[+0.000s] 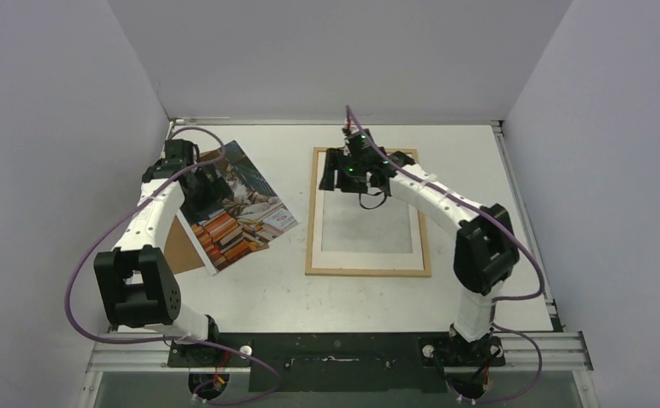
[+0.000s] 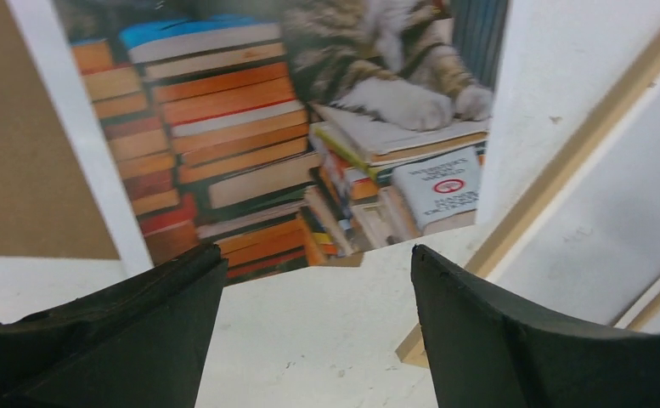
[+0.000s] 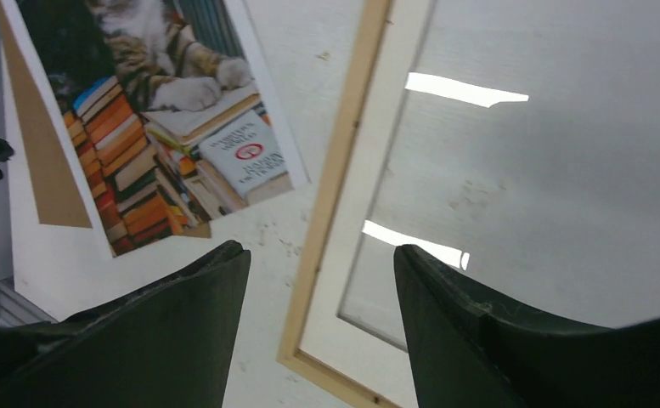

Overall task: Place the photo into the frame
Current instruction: Turn over the photo at the center of the board.

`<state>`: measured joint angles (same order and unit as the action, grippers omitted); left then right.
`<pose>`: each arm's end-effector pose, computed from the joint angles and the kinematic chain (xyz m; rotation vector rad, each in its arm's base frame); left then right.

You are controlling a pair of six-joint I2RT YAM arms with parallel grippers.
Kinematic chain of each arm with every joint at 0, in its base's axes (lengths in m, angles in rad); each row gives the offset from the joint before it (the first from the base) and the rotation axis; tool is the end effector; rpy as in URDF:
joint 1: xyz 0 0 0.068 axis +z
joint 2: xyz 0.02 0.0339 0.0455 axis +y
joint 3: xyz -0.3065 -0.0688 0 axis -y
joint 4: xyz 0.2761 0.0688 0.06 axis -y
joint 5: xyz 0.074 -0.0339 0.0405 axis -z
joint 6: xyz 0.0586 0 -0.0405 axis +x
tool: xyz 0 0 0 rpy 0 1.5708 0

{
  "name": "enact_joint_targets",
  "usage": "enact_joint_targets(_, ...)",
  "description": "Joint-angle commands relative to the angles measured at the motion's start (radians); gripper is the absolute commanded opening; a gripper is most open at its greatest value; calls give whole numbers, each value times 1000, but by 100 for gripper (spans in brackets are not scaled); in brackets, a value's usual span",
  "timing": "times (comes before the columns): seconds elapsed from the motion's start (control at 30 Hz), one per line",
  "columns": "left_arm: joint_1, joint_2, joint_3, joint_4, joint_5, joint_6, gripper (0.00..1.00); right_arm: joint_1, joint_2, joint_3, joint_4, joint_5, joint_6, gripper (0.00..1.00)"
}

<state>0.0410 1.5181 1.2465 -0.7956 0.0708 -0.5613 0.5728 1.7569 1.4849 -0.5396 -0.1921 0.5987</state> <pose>0.3497 0.0102 0.2873 -0.7659 2.5477 -0.2671 0.3715 0.2529 0.3029 -0.0639 2.5078 0.7541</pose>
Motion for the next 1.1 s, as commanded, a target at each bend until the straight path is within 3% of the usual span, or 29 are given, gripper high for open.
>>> enact_joint_targets(0.0, 80, -43, -39, -76, -58, -4, 77, 115, 158, 170, 127, -25, 71, 62)
enact_joint_targets(0.3, 155, -32, -189, 1, -8, -3, 70, 241, 475, 386, 177, 32, 166, 57)
enact_joint_targets(0.6, 161, -22, -315, 136, 116, -12, 57, 266, 552, 436, 176, 156, 100, 58)
enact_joint_targets(0.87, 167, 73, -322, 55, -24, -1, 53, 266, 611, 475, 55, 255, 102, 58)
enact_joint_targets(1.07, 168, 128, -284, 11, -45, 1, 53, 264, 656, 504, -6, 204, 118, 59)
